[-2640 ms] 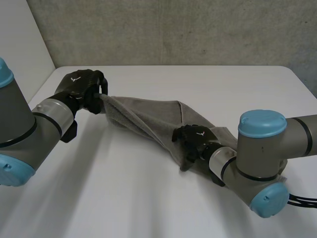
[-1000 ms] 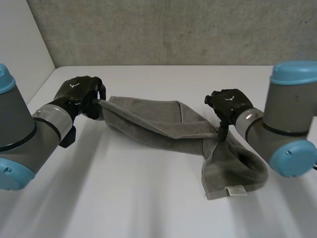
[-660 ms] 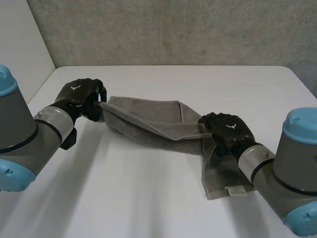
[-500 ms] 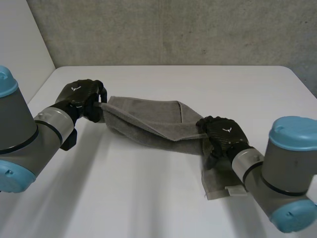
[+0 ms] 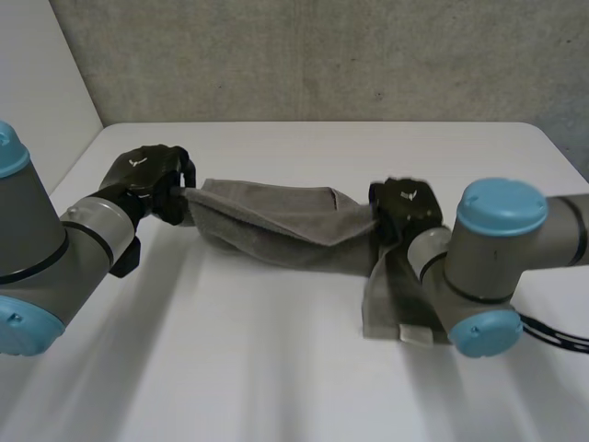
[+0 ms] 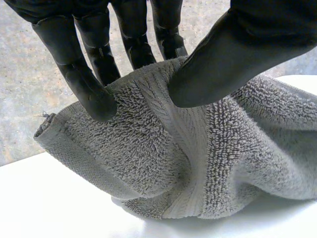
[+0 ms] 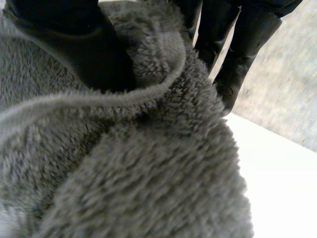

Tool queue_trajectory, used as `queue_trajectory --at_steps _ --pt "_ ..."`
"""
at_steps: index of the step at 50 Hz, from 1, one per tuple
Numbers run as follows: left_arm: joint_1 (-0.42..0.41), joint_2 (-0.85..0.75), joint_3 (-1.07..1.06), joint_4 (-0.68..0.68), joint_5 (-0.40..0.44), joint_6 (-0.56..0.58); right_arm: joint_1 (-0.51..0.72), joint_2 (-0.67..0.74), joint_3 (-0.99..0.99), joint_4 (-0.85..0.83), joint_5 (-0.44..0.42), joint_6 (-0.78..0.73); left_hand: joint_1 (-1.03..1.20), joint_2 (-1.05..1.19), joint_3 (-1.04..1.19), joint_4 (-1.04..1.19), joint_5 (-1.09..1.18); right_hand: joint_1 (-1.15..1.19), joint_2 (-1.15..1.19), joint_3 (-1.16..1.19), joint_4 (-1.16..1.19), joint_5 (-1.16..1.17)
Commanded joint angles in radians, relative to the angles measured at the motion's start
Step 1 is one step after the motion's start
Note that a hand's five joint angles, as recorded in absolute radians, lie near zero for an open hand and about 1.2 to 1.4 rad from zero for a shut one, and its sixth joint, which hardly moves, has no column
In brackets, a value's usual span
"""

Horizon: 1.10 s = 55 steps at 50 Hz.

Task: Fold the towel.

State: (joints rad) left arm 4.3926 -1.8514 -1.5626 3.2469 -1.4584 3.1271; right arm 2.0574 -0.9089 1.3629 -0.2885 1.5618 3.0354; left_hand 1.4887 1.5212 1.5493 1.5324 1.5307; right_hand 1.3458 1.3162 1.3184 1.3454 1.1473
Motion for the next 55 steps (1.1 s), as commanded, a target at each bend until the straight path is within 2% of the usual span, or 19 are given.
queue_trajectory --at_steps 1,3,4,5,6,7,9,13,21,24,26,35,43,50,55 --pt "0.011 0.006 0.007 0.010 -0.005 -0.001 -0.052 -0.187 -0.021 0.057 -0.034 -0.024 -0.092 -0.125 -0.153 -0.136 -0.309 0.050 0.080 0.078 0.051 0.074" --pt "0.015 0.007 0.009 0.014 -0.007 0.001 -0.083 -0.215 -0.025 0.115 -0.064 -0.044 -0.092 -0.125 -0.153 -0.136 -0.309 0.050 0.080 0.078 0.051 0.074" --pt "0.021 0.009 0.009 0.017 -0.007 0.001 -0.111 -0.240 -0.031 0.193 -0.101 -0.068 -0.092 -0.125 -0.153 -0.136 -0.309 -0.044 -0.015 -0.017 -0.044 -0.020" --pt "0.021 0.009 0.009 0.017 -0.007 0.001 -0.111 -0.240 -0.031 0.193 -0.101 -0.069 -0.092 -0.125 -0.153 -0.136 -0.309 -0.045 -0.016 -0.018 -0.045 -0.021" --pt "0.025 0.011 0.009 0.017 -0.007 0.001 -0.123 -0.260 -0.040 0.271 -0.135 -0.093 -0.092 -0.125 -0.153 -0.136 -0.309 -0.539 -0.510 -0.512 -0.539 -0.516" --pt "0.028 0.012 0.009 0.017 -0.007 0.002 -0.132 -0.274 -0.041 0.343 -0.160 -0.116 -0.092 -0.125 -0.153 -0.136 -0.309 -0.838 -0.808 -0.811 -0.838 -0.814" --pt "0.028 0.012 0.006 0.017 -0.007 0.001 -0.143 -0.283 -0.033 0.397 -0.181 -0.133 -0.092 -0.125 -0.153 -0.136 -0.309 -0.870 -0.840 -0.843 -0.870 -0.846" --pt "0.027 0.014 0.001 0.017 -0.007 0.001 -0.155 -0.280 -0.008 0.423 -0.183 -0.144 -0.092 -0.125 -0.153 -0.136 -0.309 -0.891 -0.861 -0.863 -0.890 -0.867" --pt "0.019 0.014 -0.002 0.017 -0.007 0.001 -0.241 -0.269 0.108 0.361 -0.183 -0.148 -0.092 -0.125 -0.153 -0.136 -0.309 -0.876 -0.847 -0.849 -0.876 -0.852" --pt "0.022 0.014 -0.001 0.017 -0.007 0.001 -0.253 -0.266 0.142 0.327 -0.183 -0.148 -0.092 -0.125 -0.153 -0.136 -0.309 -0.838 -0.808 -0.811 -0.838 -0.814" --pt "0.025 0.014 -0.001 0.017 -0.005 0.001 -0.264 -0.254 0.157 0.283 -0.184 -0.148 -0.092 -0.125 -0.153 -0.136 -0.309 -0.730 -0.700 -0.702 -0.729 -0.706" --pt "0.015 0.014 -0.004 0.017 -0.002 0.001 -0.273 -0.208 0.185 0.258 -0.186 -0.144 -0.092 -0.125 -0.153 -0.136 -0.309 -0.815 -0.785 -0.787 -0.814 -0.791" --pt "0.013 0.014 -0.004 0.017 -0.002 0.001 -0.197 -0.340 0.329 0.218 -0.203 -0.130 -0.092 -0.125 -0.153 -0.136 -0.309 -0.797 -0.767 -0.770 -0.797 -0.773" --pt "0.013 0.014 0.007 0.017 -0.002 0.001 -0.119 -0.467 0.493 0.094 -0.197 -0.145 -0.092 -0.125 -0.153 -0.136 -0.309 -0.812 -0.782 -0.784 -0.811 -0.788" --pt "0.013 0.014 0.010 0.017 -0.004 0.001 -0.082 -0.502 0.544 0.075 -0.194 -0.142 -0.092 -0.125 -0.153 -0.136 -0.309 -0.791 -0.762 -0.764 -0.791 -0.767"
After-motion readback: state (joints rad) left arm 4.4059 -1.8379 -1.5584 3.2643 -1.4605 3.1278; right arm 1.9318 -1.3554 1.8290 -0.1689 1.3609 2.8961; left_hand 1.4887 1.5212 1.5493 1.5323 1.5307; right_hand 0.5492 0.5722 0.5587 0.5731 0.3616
